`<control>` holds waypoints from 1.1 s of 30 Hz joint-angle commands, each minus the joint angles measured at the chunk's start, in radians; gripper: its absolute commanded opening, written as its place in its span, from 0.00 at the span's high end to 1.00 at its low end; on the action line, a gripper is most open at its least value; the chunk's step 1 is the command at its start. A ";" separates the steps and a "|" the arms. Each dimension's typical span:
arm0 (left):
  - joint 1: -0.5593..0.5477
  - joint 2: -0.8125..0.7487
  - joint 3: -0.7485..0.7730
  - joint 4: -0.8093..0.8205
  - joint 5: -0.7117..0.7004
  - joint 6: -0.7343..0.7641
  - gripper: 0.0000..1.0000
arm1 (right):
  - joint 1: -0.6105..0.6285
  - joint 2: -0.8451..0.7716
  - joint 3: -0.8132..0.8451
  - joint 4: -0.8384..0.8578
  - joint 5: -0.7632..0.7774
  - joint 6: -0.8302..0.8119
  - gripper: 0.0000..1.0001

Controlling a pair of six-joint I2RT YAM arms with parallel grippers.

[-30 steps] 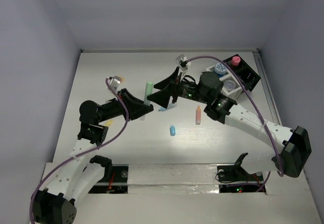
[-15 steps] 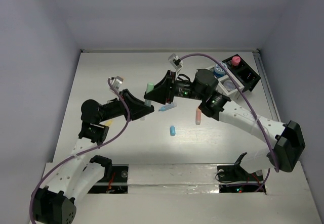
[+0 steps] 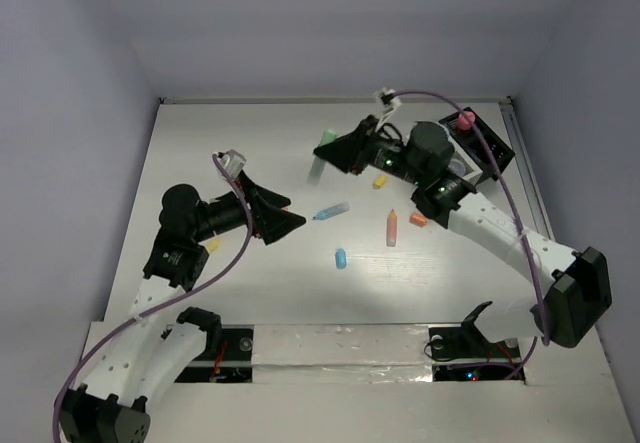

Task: Sort the stationery into containers
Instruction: Place the pen in the storage box.

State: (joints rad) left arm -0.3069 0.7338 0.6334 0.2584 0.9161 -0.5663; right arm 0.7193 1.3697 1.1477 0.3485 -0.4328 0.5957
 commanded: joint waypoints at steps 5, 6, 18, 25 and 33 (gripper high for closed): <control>-0.005 -0.146 0.107 -0.367 -0.249 0.255 0.01 | -0.292 -0.185 -0.051 -0.140 0.380 -0.057 1.00; -0.005 -0.161 0.106 -0.373 -0.269 0.258 0.01 | -0.376 -0.196 -0.062 -0.185 0.414 -0.066 1.00; -0.083 -0.353 0.029 -0.384 -0.490 0.258 0.01 | -0.767 -0.233 -0.201 -0.201 0.856 -0.152 1.00; -0.136 -0.399 0.028 -0.400 -0.531 0.250 0.01 | -0.791 -0.057 -0.098 -0.155 0.947 -0.344 1.00; -0.146 -0.416 0.029 -0.407 -0.563 0.244 0.01 | -0.791 0.121 0.006 -0.115 0.967 -0.447 1.00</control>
State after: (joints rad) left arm -0.4465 0.3328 0.6670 -0.1768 0.3725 -0.3195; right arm -0.0666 1.4837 1.0832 0.1440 0.4885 0.2230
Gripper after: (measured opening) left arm 0.989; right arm 0.296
